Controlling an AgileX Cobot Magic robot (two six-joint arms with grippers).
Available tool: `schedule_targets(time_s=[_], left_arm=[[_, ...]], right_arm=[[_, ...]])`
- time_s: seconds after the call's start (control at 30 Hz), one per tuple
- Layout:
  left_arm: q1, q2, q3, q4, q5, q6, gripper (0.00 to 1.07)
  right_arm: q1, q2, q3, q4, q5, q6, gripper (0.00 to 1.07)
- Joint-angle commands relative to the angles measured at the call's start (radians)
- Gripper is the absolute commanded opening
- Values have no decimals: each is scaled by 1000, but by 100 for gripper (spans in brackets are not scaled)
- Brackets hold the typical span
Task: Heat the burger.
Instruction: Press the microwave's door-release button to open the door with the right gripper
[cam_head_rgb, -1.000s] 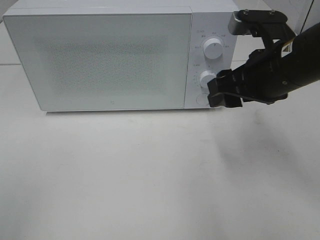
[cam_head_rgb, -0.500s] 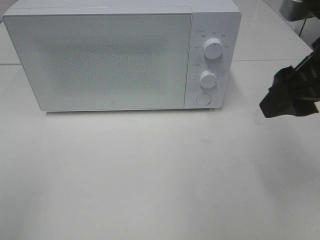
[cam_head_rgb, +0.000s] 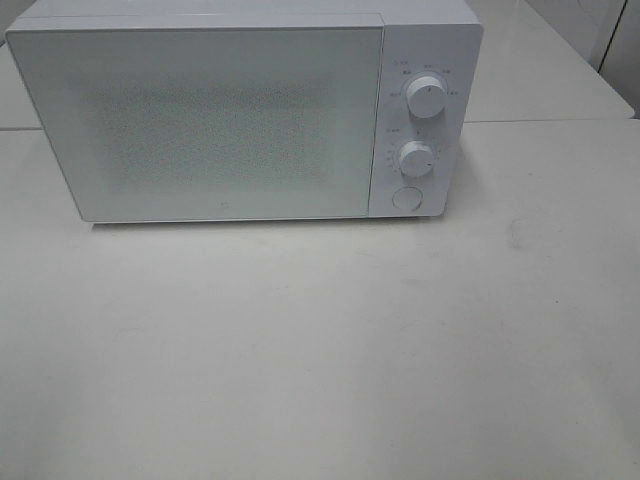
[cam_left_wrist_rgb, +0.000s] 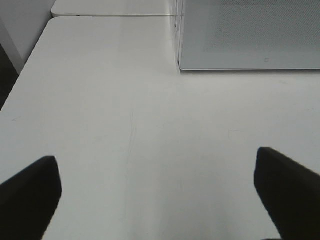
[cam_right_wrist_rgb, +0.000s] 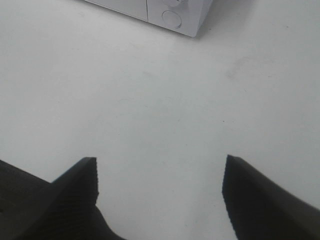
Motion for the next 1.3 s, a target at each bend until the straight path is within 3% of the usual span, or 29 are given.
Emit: schedule_targets(time_s=[0.03,0.63,1.1,1.3], left_arm=[[1,-24,4,-3,-14,-2,100],[1,-24,4,-3,-14,-2,100],[1,-24,4,-4,-14,-2,100],[1,-22,4,-3,-14,-2,100]], right_arm=[[-88,-121,52,-11,31,-13,72],[-301,-543,253,-6,37,-7,78],[-303,-716,282,-16,96,-7,76],[-303,-714,282,-16,96,-7,76]])
